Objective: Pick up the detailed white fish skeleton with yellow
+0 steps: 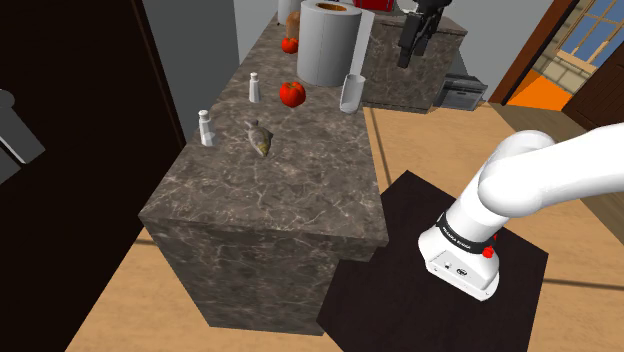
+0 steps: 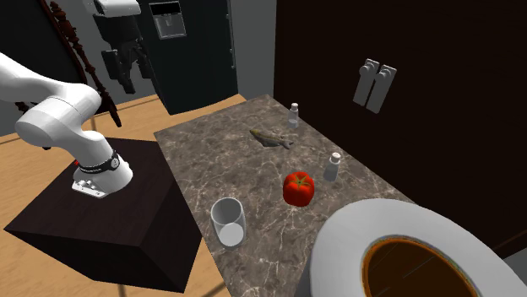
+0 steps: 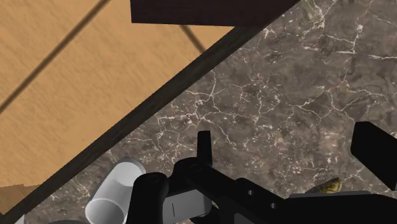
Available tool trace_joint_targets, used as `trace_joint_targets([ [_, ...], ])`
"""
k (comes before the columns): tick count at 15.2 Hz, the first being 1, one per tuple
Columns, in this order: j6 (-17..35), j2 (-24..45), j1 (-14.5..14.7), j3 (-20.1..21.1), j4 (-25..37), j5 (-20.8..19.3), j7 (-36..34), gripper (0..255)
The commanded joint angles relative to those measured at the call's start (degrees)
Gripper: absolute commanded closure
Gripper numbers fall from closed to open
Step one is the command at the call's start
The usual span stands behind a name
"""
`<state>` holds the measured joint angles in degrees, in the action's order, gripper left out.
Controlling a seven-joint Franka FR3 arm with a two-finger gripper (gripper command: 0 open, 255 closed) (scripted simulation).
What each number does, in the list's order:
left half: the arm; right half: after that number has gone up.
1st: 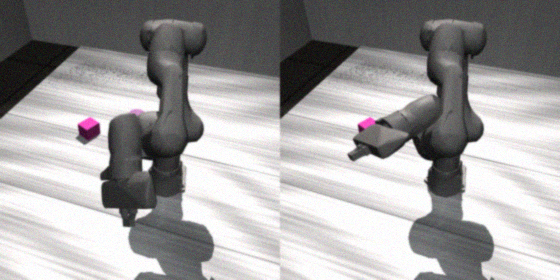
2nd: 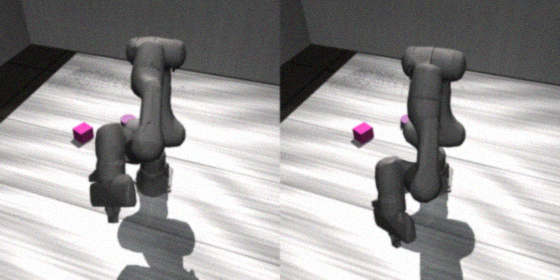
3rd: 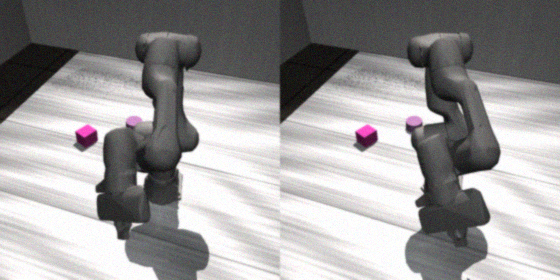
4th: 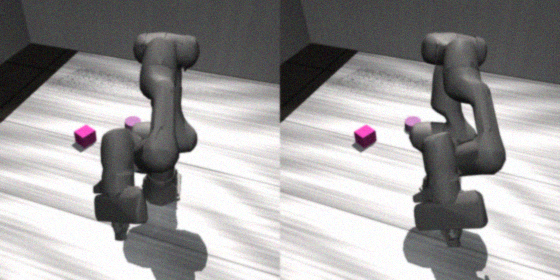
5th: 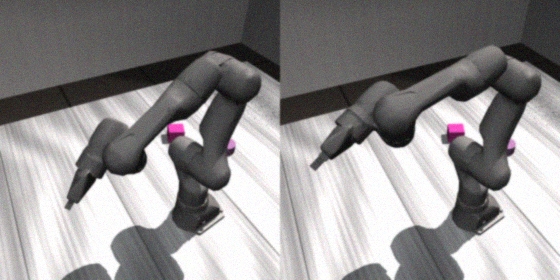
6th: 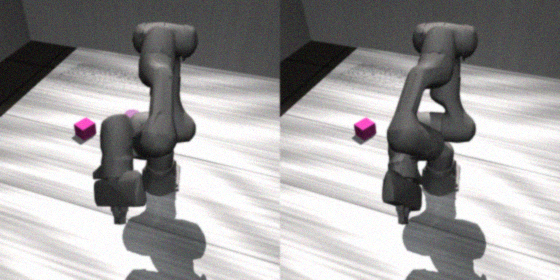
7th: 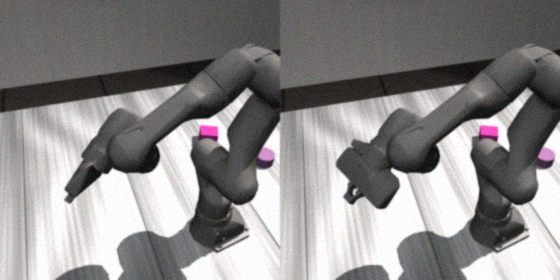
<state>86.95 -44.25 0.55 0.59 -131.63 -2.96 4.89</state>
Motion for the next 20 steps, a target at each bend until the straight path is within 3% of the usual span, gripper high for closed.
trace_joint_targets([
  [1, 0.0, 0.0, 0.0, 0.0, 0.0, 0.0, 0.0, 0],
  [12, 18.1, 12.0, -0.3, 12.3, -4.7, 3.2, -19.1, 0],
  [20, 29.4, 27.6, -2.3, 20.7, -0.6, -0.7, -34.6, 0],
])
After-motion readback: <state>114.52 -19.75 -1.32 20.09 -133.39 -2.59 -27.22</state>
